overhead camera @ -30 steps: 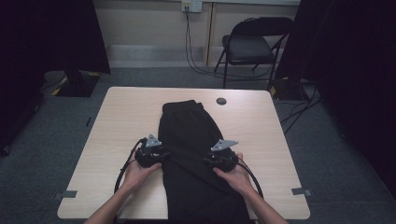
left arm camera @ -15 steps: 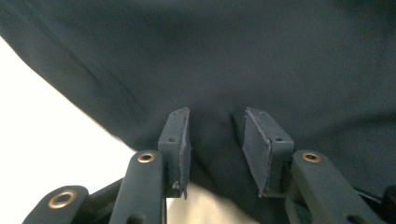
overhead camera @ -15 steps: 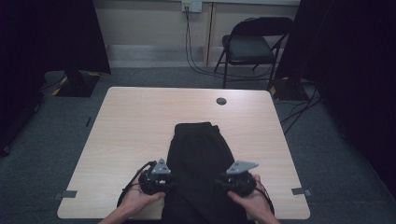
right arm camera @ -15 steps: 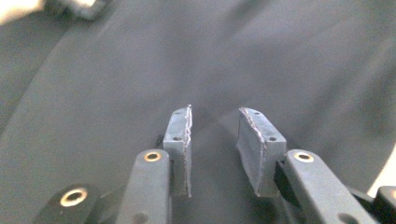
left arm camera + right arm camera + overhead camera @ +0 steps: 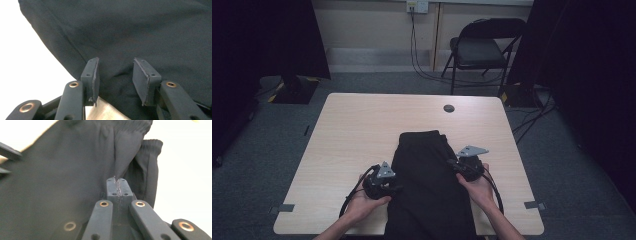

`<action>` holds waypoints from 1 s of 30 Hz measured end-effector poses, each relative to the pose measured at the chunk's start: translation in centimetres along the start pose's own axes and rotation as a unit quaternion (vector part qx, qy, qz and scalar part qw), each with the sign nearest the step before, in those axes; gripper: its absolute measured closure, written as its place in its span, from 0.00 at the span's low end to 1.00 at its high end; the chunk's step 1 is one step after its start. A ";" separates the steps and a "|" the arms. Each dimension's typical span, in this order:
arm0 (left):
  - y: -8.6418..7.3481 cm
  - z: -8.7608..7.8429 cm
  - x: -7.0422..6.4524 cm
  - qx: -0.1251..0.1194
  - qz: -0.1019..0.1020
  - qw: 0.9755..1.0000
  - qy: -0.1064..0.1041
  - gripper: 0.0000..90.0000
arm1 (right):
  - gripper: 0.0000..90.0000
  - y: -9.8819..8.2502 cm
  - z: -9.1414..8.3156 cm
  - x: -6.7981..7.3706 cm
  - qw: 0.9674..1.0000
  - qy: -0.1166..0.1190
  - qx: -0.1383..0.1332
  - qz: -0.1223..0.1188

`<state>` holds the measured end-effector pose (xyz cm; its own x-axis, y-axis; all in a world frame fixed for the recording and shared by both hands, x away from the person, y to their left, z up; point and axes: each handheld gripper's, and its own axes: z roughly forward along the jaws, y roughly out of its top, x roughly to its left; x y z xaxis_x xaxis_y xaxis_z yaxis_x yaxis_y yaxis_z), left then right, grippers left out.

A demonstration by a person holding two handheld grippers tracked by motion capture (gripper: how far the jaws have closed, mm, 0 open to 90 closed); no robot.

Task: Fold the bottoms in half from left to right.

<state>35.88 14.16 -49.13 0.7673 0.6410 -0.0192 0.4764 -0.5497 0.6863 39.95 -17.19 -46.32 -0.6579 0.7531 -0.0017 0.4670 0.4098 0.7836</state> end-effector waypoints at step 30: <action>1.2 0.9 0.5 0.008 0.014 1.000 -0.018 0.63 | 0.79 -4.5 -1.6 1.6 0.997 0.034 0.064 -0.016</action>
<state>37.25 13.32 -48.94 0.7957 0.6051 -0.0266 0.4608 -0.5764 0.6748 35.85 -18.61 -48.81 -0.7108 0.7031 0.0206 0.5141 0.4993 0.6974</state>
